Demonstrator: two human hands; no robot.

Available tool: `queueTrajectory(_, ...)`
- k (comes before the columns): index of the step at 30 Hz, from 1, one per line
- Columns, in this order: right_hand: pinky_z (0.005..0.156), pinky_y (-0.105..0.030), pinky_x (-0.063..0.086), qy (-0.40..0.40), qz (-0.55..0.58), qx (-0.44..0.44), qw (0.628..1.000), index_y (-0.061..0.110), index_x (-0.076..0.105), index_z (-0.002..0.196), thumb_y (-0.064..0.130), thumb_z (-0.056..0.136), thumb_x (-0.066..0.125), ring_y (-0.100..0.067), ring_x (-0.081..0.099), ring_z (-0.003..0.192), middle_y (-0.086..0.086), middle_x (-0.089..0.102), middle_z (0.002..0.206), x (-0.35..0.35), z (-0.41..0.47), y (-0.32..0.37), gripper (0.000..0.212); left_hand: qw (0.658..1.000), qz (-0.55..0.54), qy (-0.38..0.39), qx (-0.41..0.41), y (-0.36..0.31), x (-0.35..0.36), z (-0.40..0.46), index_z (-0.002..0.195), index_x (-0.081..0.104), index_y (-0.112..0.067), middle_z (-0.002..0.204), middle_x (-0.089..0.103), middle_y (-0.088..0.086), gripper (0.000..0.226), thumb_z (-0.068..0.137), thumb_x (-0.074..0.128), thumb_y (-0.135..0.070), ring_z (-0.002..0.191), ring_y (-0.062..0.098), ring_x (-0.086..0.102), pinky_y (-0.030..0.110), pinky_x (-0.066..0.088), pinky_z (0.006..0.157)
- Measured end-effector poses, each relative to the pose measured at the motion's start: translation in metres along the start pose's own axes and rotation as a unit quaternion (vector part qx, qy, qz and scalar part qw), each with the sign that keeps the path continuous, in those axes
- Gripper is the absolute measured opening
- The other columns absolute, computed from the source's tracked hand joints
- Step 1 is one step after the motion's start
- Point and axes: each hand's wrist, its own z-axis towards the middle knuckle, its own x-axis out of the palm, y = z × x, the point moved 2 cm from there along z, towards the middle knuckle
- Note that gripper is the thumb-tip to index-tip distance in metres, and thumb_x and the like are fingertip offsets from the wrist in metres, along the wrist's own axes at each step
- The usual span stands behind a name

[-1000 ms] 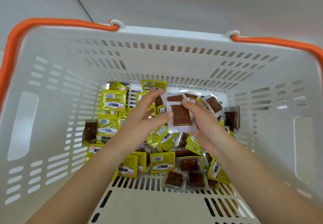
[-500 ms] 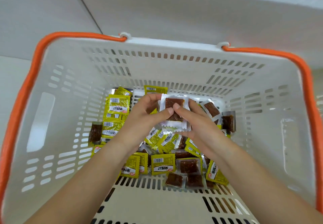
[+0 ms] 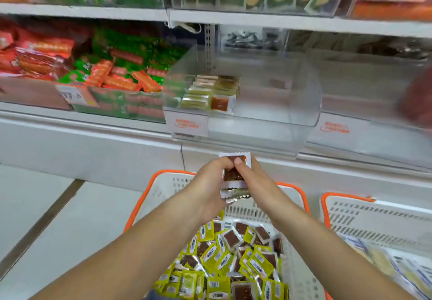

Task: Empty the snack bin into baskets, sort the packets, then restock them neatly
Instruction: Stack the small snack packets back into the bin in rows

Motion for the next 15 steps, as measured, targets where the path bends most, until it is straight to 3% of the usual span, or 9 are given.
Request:
queueTrajectory(2,0.099,-0.033,0.043,0.028,0.002,-0.024,0.999,0.025,0.047,0.133,0.042,0.097,0.046,-0.017,0.057,0.116,0.0,0.061,0.129,-0.007,-0.015,0.031,0.04,0.999,-0.005,-0.014,0.033,-0.016,0.014,-0.02,0.09,0.065,-0.012,0.066,0.066,0.006,0.027,0.091,0.038,-0.012,0.046,0.016,0.062,0.015,0.045,0.042)
queueTrajectory(4,0.077,-0.021,0.051,0.062,0.034,-0.039,0.997,0.02,0.056,0.123,0.028,0.095,0.054,-0.011,0.065,0.096,-0.002,0.069,0.112,-0.012,-0.03,0.054,0.029,0.997,-0.012,-0.041,0.059,-0.027,0.022,-0.035,0.086,0.066,-0.011,0.067,0.067,0.006,0.03,0.09,0.036,-0.013,0.048,0.016,0.063,0.015,0.044,0.043)
queueTrajectory(6,0.06,-0.012,0.047,0.078,0.038,-0.061,0.994,0.017,0.058,0.118,0.015,0.093,0.058,-0.004,0.067,0.078,-0.001,0.07,0.1,-0.016,-0.043,0.074,0.025,0.995,-0.03,-0.064,0.076,-0.039,0.03,-0.047,0.088,0.066,-0.01,0.074,0.067,0.007,0.031,0.089,0.035,-0.013,0.052,0.017,0.063,0.017,0.045,0.043)
queueTrajectory(8,0.059,-0.014,0.05,0.067,0.052,-0.075,0.994,0.017,0.057,0.117,0.011,0.092,0.059,-0.005,0.068,0.072,0.0,0.07,0.096,-0.018,-0.048,0.092,0.027,0.993,-0.027,-0.067,0.092,-0.051,0.036,-0.053,0.09,0.067,-0.01,0.08,0.067,0.008,0.031,0.088,0.036,-0.013,0.056,0.017,0.062,0.017,0.045,0.044)
queueTrajectory(10,0.061,-0.019,0.053,0.049,0.064,-0.077,0.994,0.017,0.055,0.12,0.009,0.091,0.06,-0.01,0.068,0.073,-0.001,0.069,0.095,-0.022,-0.045,0.106,0.031,0.991,0.003,-0.061,0.119,-0.061,0.042,-0.056,0.081,0.068,-0.012,0.073,0.068,0.005,0.032,0.09,0.037,-0.013,0.053,0.013,0.062,0.014,0.043,0.043)
queueTrajectory(12,0.061,-0.02,0.053,0.03,0.06,-0.082,0.994,0.017,0.055,0.12,0.007,0.089,0.062,-0.01,0.066,0.074,-0.001,0.068,0.095,-0.027,-0.035,0.119,0.034,0.988,0.015,-0.055,0.146,-0.072,0.046,-0.058,0.08,0.07,-0.018,0.076,0.072,-0.003,0.034,0.095,0.04,-0.019,0.066,0.008,0.065,0.019,0.047,0.056)
queueTrajectory(13,0.062,-0.019,0.053,0.022,0.049,-0.087,0.995,0.02,0.054,0.12,0.006,0.088,0.062,-0.009,0.065,0.074,0.0,0.069,0.095,-0.029,-0.029,0.125,0.036,0.983,0.05,-0.072,0.162,-0.077,0.041,-0.055,0.089,0.07,-0.022,0.09,0.072,-0.008,0.03,0.098,0.041,-0.024,0.081,0.007,0.063,0.024,0.045,0.067)
queueTrajectory(15,0.071,-0.021,0.052,-0.001,0.002,-0.106,0.994,0.025,0.048,0.128,0.005,0.087,0.063,-0.009,0.064,0.082,0.0,0.067,0.106,-0.037,-0.012,0.14,0.048,0.942,0.192,-0.163,0.221,-0.09,0.016,-0.041,0.124,0.056,-0.026,0.127,0.055,-0.013,0.028,0.099,0.043,-0.032,0.116,0.008,0.048,0.027,0.037,0.091)
